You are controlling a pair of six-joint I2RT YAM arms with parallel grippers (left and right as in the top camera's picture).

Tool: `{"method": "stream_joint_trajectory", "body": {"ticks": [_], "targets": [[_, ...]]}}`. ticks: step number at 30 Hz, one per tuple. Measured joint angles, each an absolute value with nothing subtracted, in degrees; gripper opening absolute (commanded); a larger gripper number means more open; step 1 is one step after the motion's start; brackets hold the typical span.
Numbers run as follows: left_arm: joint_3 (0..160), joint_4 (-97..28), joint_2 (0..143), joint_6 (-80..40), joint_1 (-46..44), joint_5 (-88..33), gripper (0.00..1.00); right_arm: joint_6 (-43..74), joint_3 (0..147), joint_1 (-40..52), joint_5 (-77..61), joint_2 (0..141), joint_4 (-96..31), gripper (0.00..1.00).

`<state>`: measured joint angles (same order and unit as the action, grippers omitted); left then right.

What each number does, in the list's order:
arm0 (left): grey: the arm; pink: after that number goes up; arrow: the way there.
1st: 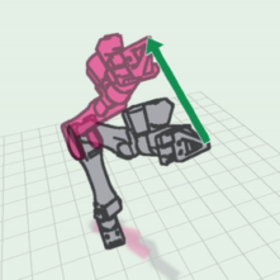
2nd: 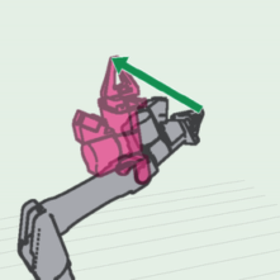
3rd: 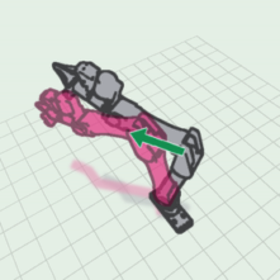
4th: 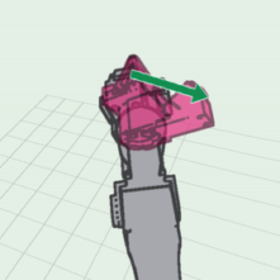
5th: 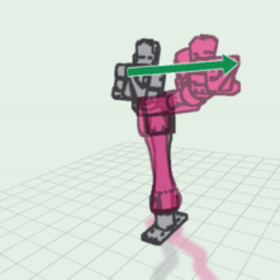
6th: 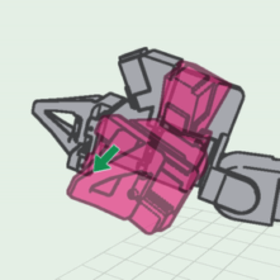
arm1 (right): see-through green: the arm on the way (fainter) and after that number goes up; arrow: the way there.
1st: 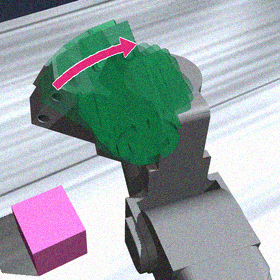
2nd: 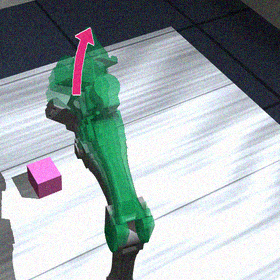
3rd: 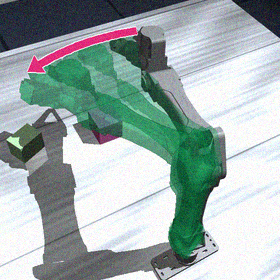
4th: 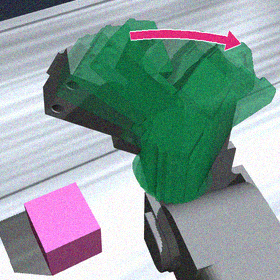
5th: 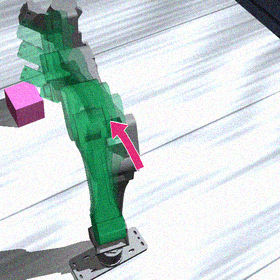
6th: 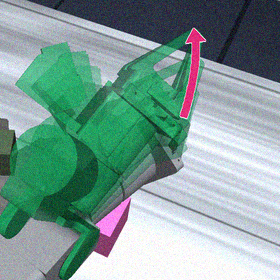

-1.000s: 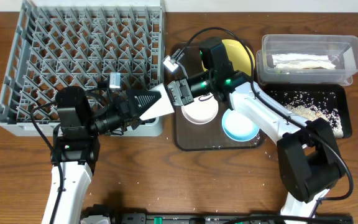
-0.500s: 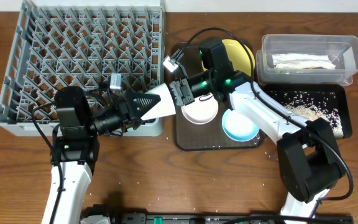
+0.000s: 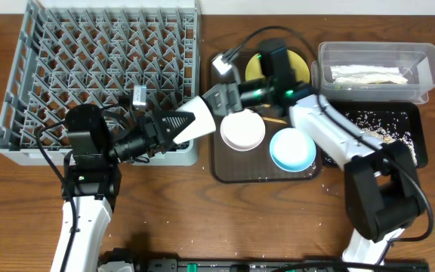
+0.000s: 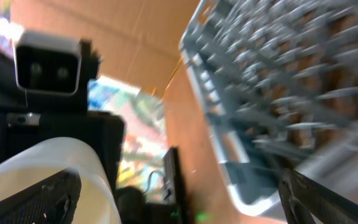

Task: Sort waste into correct bins and load items into the dishwasher
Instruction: 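Lower the white cup into the dish rack with left gripper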

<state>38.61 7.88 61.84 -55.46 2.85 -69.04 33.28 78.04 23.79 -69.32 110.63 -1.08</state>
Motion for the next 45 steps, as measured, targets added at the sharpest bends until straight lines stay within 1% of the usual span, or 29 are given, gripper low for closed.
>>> {"method": "stream_joint_trajectory", "body": {"ticks": [5, 10, 12, 14, 17, 20, 24, 28, 32, 37, 40, 45], "targets": [[38.6, 8.0, 61.8, -53.7, 2.9, -67.8, 0.35, 32.9, 78.0, 17.0, -65.7, 110.6, -3.4, 0.99], [38.7, 6.6, 61.8, -50.2, 2.9, -64.9, 0.35, 29.8, 78.0, 14.5, -59.1, 110.5, -12.2, 0.99], [39.6, 1.6, 61.8, -47.8, 2.9, -62.9, 0.35, 28.1, 78.0, 14.8, -55.7, 110.0, -15.7, 0.99], [42.1, -6.6, 61.9, -45.0, 2.9, -59.8, 0.35, 26.5, 77.8, 15.3, -51.3, 108.5, -19.0, 0.99], [48.2, -21.3, 62.1, -39.1, 2.8, -52.7, 0.35, 24.7, 77.8, 15.8, -45.4, 105.1, -22.5, 0.99], [55.3, -31.5, 62.1, -33.8, 2.4, -44.8, 0.35, 23.2, 77.8, 15.8, -39.0, 100.6, -25.9, 0.99], [64.3, -40.2, 62.1, -28.3, 0.5, -33.4, 0.35, 21.7, 77.9, 15.8, -32.7, 96.8, -29.2, 0.99], [70.1, -46.1, 63.1, -25.0, -2.4, -23.2, 0.32, 20.1, 77.9, 15.8, -28.0, 95.4, -31.4, 0.99], [76.0, -54.0, 69.1, -22.6, -6.1, -16.1, 0.32, 18.3, 77.9, 15.8, -25.7, 95.3, -32.6, 0.99], [84.9, -63.7, 82.7, -20.4, -10.8, -8.9, 0.32, 16.9, 77.9, 15.7, -24.6, 95.3, -34.6, 0.99], [87.1, -65.5, 90.1, -19.6, -12.7, -6.2, 0.32, 16.0, 77.9, 15.7, -24.3, 95.3, -35.7, 0.99], [87.2, -66.8, 98.2, -19.4, -13.5, -4.3, 0.32, 14.6, 77.9, 15.7, -24.1, 95.3, -36.9, 0.99]]}}
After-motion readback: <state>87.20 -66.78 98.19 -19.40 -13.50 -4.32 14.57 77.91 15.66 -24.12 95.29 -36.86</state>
